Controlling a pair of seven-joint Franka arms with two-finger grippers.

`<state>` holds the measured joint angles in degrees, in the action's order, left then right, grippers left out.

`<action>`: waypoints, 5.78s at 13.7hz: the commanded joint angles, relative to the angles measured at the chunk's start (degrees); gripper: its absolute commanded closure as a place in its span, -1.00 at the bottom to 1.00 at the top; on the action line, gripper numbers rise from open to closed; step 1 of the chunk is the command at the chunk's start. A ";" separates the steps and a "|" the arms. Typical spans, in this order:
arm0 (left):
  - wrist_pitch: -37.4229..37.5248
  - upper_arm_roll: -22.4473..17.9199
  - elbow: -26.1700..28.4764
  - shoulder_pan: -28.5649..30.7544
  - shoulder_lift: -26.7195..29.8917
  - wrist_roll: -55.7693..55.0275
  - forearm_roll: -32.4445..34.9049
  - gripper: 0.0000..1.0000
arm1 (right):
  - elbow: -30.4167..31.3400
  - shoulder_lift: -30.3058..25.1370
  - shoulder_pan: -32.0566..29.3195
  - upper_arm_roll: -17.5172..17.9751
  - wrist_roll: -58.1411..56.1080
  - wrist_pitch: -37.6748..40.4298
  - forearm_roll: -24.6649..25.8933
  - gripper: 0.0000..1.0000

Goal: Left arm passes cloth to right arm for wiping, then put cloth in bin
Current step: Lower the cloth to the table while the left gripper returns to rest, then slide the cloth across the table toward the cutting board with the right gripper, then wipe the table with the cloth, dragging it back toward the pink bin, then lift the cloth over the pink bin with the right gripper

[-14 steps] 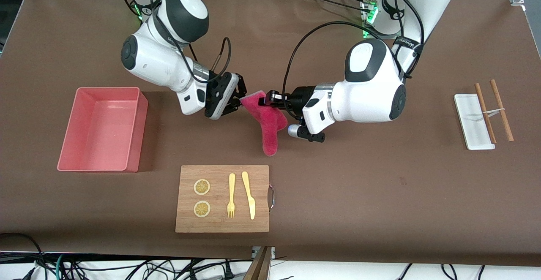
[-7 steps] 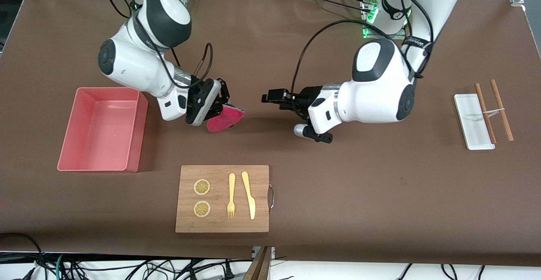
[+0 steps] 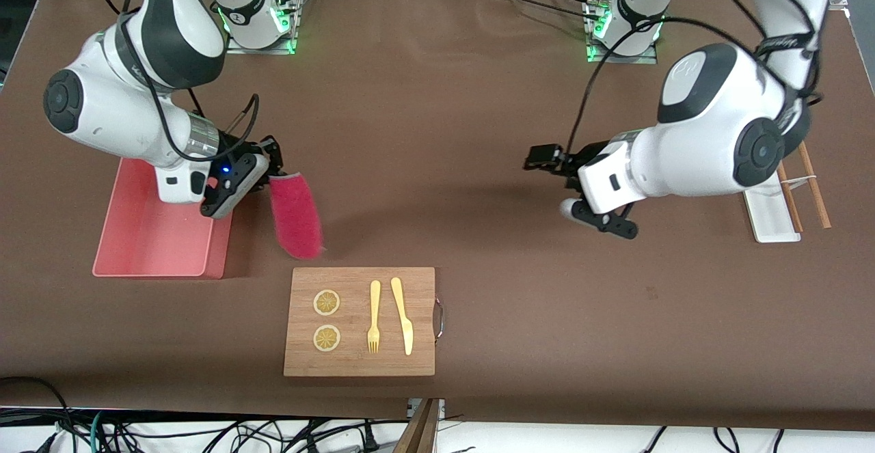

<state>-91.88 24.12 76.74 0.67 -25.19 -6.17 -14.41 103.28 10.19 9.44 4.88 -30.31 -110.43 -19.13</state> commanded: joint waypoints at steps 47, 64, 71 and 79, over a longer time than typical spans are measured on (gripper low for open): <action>-7.27 -18.15 21.52 0.29 25.11 9.69 14.49 -1.00 | -10.21 22.69 -1.25 5.58 43.18 -4.01 16.23 1.00; -6.65 -18.23 21.70 0.65 25.11 9.69 14.41 -1.00 | -13.63 6.88 -10.41 3.20 20.12 14.26 27.22 1.00; -6.47 -18.23 21.70 0.65 25.11 9.69 14.41 -1.00 | -13.45 -3.77 -11.11 -1.62 11.61 23.76 27.13 1.00; -6.39 -18.23 21.70 0.82 25.11 9.69 14.41 -1.00 | -2.92 -3.07 -11.55 -6.90 9.39 18.94 27.57 1.00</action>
<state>-98.90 5.83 98.54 1.25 -0.40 3.77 0.17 96.49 8.50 -1.66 -1.79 -20.67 -89.58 7.64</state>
